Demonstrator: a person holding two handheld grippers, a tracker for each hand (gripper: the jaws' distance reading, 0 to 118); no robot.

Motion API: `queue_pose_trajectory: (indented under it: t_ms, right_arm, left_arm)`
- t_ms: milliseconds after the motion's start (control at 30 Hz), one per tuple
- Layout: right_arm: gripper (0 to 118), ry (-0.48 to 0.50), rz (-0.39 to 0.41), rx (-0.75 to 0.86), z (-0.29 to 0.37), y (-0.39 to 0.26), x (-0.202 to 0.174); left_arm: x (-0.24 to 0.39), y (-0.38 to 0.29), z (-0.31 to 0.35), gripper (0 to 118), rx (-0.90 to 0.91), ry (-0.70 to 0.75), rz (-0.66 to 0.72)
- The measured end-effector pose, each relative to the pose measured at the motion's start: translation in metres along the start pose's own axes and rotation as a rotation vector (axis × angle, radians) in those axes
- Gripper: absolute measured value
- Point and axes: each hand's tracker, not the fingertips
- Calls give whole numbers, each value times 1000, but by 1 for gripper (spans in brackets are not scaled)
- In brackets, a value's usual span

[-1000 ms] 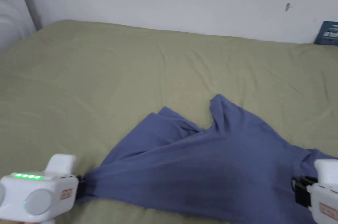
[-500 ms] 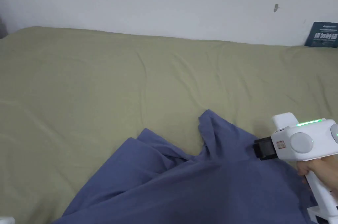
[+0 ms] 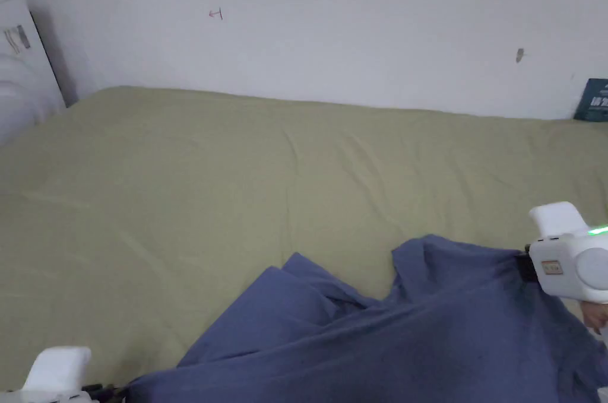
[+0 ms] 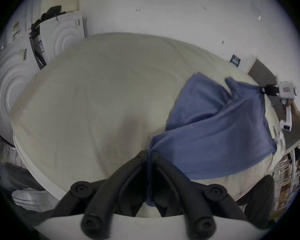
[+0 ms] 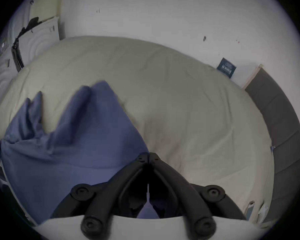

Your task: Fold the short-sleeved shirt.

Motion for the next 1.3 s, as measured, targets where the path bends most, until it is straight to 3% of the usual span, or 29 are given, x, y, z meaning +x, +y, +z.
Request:
queue_pose_trajectory:
  t_ms: [300, 567, 867, 1100, 1300]
  right_arm:
    - [0, -108, -31, 352, 237, 59, 44]
    - [0, -232, -128, 514, 352, 98, 100]
    - [0, -309, -201, 619, 392, 137, 109]
    - [0, -306, -201, 626, 384, 182, 112]
    - [0, -332, -199, 629, 349, 239, 138]
  left_arm:
    - [48, 102, 93, 4, 244, 2, -70]
    - [111, 221, 170, 4, 417, 22, -143]
    - [152, 300, 223, 4, 510, 130, -196]
    - [159, 343, 232, 4, 547, 189, -181]
    - [171, 383, 222, 4, 565, 225, -153]
